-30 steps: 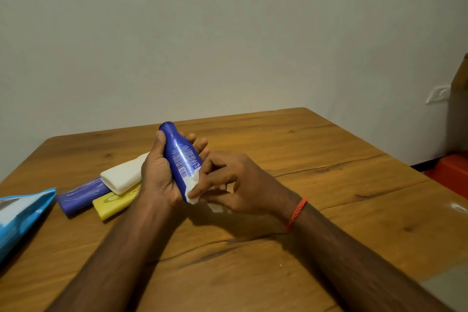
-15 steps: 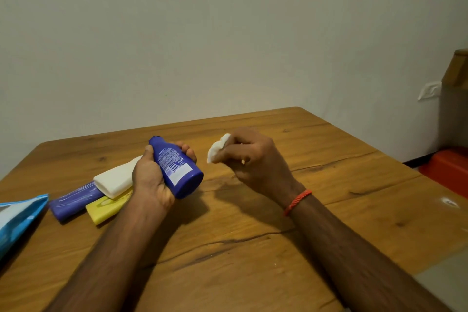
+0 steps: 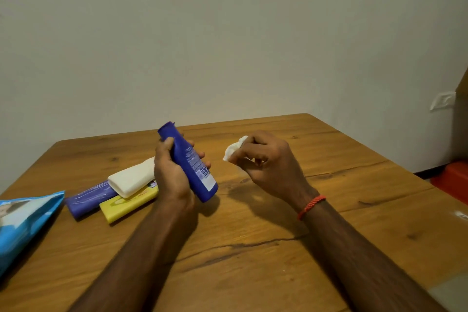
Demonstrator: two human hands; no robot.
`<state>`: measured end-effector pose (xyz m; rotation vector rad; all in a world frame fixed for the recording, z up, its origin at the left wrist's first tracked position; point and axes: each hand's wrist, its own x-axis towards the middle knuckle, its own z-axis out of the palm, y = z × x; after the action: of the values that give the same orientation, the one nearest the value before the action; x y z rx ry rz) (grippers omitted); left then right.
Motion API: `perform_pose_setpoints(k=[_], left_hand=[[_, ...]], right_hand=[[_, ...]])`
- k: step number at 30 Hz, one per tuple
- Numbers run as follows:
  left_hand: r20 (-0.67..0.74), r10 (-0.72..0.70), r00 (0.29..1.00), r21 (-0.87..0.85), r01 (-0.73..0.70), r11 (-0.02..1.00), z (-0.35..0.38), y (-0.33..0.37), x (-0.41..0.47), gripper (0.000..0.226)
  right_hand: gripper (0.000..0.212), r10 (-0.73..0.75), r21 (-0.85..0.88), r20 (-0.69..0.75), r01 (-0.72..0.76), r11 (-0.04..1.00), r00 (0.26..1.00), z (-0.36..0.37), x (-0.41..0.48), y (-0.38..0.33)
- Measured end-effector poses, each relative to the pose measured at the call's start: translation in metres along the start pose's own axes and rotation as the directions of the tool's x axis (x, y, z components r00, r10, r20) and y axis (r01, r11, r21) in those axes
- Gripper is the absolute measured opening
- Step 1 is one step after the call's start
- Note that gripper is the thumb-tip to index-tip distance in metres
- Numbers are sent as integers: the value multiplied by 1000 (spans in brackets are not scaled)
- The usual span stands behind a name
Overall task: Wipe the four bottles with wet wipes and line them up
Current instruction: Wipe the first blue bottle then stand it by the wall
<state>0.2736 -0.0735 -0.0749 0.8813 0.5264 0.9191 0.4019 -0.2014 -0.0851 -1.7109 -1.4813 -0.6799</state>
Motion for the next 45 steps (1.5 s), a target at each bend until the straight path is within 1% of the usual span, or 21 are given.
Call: perform_pose_setpoints(k=[2,3,5,6,9,12,15,17,19,21,24,25,27,28,30,32,35,37,39,42,45], left_hand=[[93,157,983,209,-174,962,1,-1,-3,18],[165,184,969,290,-226,930,2,-1,-2,14],[250,191,949,363,-275,890,2,-1,1,9],[264,201,943,378,-293,878,1,-1,2,13],[290,240,926,391,-344,854,-2,-4,5,35],[307,281,909,426,-395,814,-6,-5,9,54],[321,311,895,451,-433,780,-7,-6,11,53],[316,317,894,454,-436,777,-7,-7,12,52],[314,316,895,446,-432,784,-8,-8,14,55],[316,314,895,436,-431,790,-9,-9,14,58],[329,324,887,411,-443,797,-8,-10,12,57],[329,324,887,408,-443,798,-8,-11,13,56],[320,319,892,399,-433,808,-9,-11,16,55],[316,316,895,387,-426,818,-10,-12,17,56],[318,301,899,370,-410,834,-11,-12,17,55],[325,291,900,369,-405,837,-11,-12,16,52],[354,275,894,381,-406,831,-12,-13,16,68],[386,288,876,427,-447,786,-12,-13,17,80],[405,316,858,497,-497,712,-13,-16,16,83],[413,345,843,559,-534,634,-14,-19,17,77],[414,347,842,585,-538,607,-14,-22,19,66]], right_hand=[[15,20,13,-8,-20,1000,1000,-1,0,2],[16,29,24,-9,-29,999,1000,-1,-1,3],[15,33,36,-4,-32,999,999,-1,-1,3],[15,34,36,-2,-34,999,999,0,-2,3],[19,67,51,-20,-66,997,998,4,-1,2],[31,234,155,-67,-221,963,970,6,1,-4],[14,400,326,-22,-371,870,916,5,4,-10],[19,446,403,40,-423,811,894,8,4,-12],[24,453,477,107,-445,758,885,11,2,-16],[27,427,456,152,-447,770,891,15,1,-22],[28,415,259,207,-458,850,886,24,0,-28],[25,423,238,226,-471,849,877,27,1,-28],[22,453,304,270,-522,797,850,30,3,-29],[26,454,332,284,-530,780,845,30,5,-30],[37,428,333,297,-513,791,854,28,11,-32],[42,398,291,311,-485,825,863,26,19,-34],[40,425,243,329,-510,825,843,23,31,-29],[40,456,207,335,-536,819,825,23,40,-22],[41,491,167,319,-558,813,810,24,51,-10],[42,542,141,279,-592,793,793,30,70,16],[46,579,147,267,-627,765,770,42,87,38]])
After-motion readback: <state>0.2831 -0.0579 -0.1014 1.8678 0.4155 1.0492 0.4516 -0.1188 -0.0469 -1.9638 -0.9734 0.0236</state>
